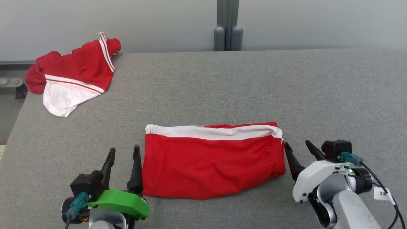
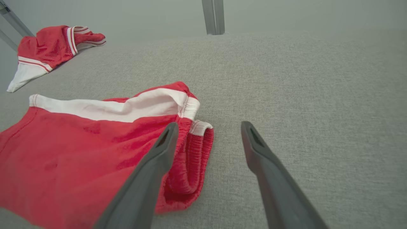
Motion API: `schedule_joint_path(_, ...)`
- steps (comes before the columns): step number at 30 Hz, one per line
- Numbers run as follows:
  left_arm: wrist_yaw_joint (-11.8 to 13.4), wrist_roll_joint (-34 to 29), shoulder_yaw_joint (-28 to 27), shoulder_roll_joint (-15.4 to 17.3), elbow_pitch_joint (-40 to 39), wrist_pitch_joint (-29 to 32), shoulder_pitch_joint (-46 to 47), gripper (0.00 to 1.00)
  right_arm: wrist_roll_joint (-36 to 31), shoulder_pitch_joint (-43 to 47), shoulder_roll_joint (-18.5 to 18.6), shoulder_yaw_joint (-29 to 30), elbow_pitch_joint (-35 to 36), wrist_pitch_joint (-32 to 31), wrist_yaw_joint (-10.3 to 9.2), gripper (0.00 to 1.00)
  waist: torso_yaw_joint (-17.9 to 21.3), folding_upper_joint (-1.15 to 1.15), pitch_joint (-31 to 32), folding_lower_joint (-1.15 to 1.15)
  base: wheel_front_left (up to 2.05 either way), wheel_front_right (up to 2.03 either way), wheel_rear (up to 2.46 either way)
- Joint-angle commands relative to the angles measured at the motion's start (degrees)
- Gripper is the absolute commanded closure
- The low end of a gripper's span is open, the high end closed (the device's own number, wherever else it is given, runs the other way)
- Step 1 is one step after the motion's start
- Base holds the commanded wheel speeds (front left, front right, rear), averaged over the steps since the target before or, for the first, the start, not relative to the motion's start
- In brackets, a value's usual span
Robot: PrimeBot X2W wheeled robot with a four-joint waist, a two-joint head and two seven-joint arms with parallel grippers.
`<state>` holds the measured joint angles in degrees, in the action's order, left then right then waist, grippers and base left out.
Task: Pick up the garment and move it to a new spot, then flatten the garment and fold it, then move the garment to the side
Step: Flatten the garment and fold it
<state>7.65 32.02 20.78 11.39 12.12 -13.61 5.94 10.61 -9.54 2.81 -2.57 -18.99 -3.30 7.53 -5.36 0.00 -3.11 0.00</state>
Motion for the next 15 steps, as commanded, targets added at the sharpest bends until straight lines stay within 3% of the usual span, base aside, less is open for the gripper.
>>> schedule_joint_path(1,0.3,0.3,-0.1,-0.1,-0.1,-0.2,-0.7,0.0,0.5,-1.6,0.1,0.0,-1.5,-1.1,-0.09,0.0,-0.9,0.0,-0.2,0.0,0.0,0.0,0.0)
schedule_joint_path(15,-0.1,0.9,0.1,-0.9,1.0,-0.7,0.2,0.0,4.2,-9.1,0.1,0.4,-15.2,-13.0,-0.09,0.0,-3.4,0.0,-1.0,0.0,0.0,0.0,0.0)
